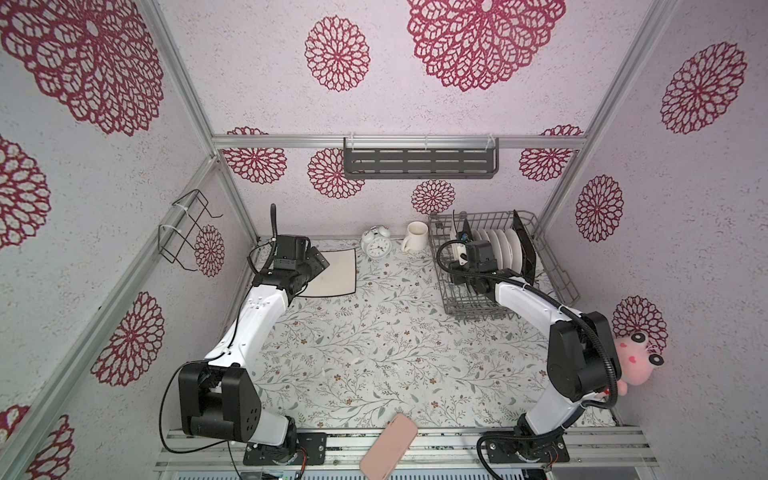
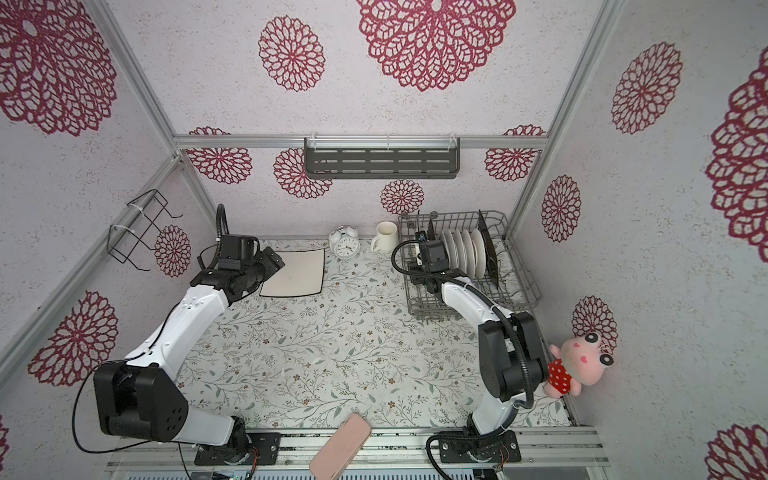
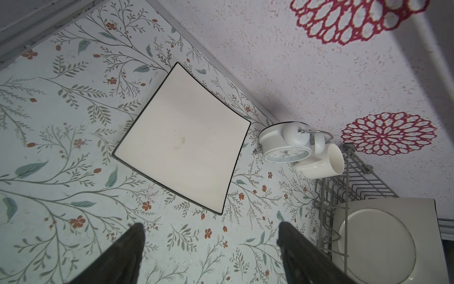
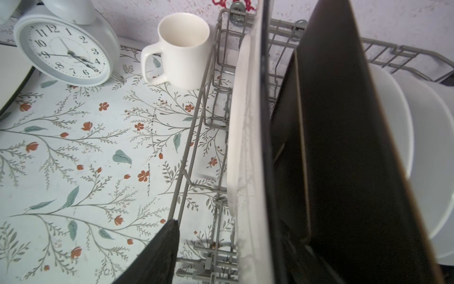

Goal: Unload the plates from the dish rack
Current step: Pick up the plate from the dish rack.

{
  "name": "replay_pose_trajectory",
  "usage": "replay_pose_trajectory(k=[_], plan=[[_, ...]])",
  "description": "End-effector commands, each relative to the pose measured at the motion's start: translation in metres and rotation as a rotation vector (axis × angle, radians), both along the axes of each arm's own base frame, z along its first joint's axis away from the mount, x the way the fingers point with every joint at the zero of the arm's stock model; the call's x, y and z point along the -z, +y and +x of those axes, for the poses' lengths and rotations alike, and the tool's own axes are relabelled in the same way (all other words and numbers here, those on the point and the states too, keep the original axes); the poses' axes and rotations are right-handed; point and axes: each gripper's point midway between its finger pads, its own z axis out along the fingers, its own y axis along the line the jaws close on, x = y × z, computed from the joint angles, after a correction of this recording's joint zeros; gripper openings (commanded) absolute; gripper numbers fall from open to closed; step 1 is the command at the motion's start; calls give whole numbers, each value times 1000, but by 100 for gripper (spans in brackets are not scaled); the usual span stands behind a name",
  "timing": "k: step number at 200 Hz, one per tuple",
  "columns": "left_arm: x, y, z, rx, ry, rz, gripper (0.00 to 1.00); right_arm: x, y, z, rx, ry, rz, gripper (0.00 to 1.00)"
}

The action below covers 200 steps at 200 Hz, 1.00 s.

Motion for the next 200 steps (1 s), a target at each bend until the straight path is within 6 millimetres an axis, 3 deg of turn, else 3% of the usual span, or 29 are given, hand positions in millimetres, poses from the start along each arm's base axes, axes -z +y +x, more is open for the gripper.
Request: replay_pose_trajectory(k=[1, 42, 106, 156, 190, 200], plan=[[5, 5, 6, -5, -9, 4, 88, -13, -4, 15, 22, -83, -49, 63], [7, 4, 11, -4, -8, -9, 88, 2, -2, 24, 16, -84, -66, 57], [11, 4, 17, -3, -3, -13, 89, 7, -4, 34, 43, -110, -85, 49], [13, 2, 17, 2, -5, -21, 90, -1, -10, 39, 82, -167, -107, 14], [14, -2, 17, 17, -12, -37, 91, -19, 0, 32, -3, -244, -84, 0], [12, -3, 18, 24, -16, -41, 92, -26, 6, 28, -51, -273, -84, 0]])
